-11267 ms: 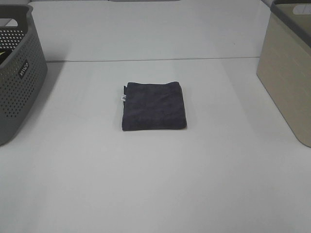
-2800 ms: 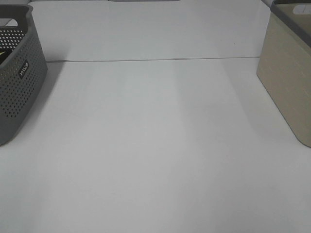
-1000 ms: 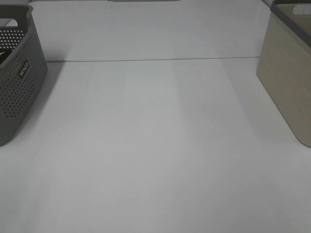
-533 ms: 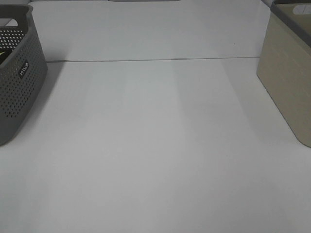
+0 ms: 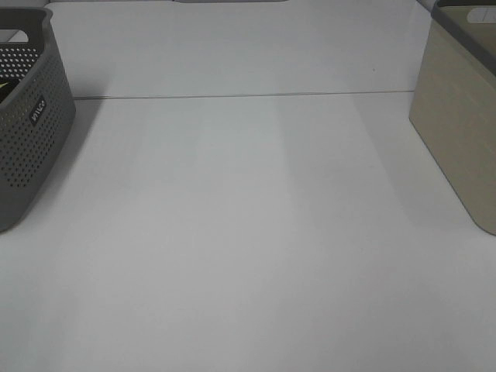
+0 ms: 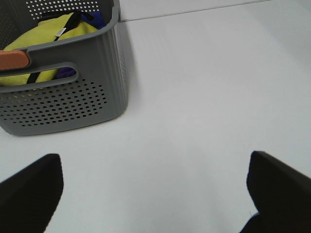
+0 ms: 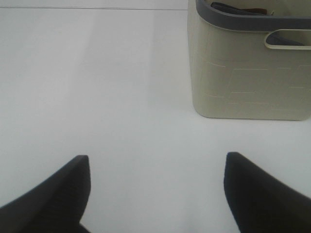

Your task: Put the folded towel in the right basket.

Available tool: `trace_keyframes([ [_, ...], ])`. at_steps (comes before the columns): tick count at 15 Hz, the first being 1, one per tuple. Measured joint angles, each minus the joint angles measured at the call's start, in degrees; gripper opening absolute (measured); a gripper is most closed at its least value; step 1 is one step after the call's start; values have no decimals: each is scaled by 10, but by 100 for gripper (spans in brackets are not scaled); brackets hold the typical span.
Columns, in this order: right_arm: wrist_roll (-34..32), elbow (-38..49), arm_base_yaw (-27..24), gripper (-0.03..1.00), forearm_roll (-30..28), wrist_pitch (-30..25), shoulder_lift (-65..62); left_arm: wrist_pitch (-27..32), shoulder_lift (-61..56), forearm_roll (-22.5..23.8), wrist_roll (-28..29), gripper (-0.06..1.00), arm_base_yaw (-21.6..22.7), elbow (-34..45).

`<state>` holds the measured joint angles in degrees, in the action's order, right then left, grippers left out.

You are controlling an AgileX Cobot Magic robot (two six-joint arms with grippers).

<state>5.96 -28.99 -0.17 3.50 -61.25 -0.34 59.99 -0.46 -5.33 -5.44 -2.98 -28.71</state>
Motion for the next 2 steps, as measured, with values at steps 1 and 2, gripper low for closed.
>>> trace_keyframes([
  [1,0,0,0,73,0,0,0,0,0,0,0,98,0,0],
  [2,0,0,0,73,0,0,0,0,0,0,0,98,0,0],
])
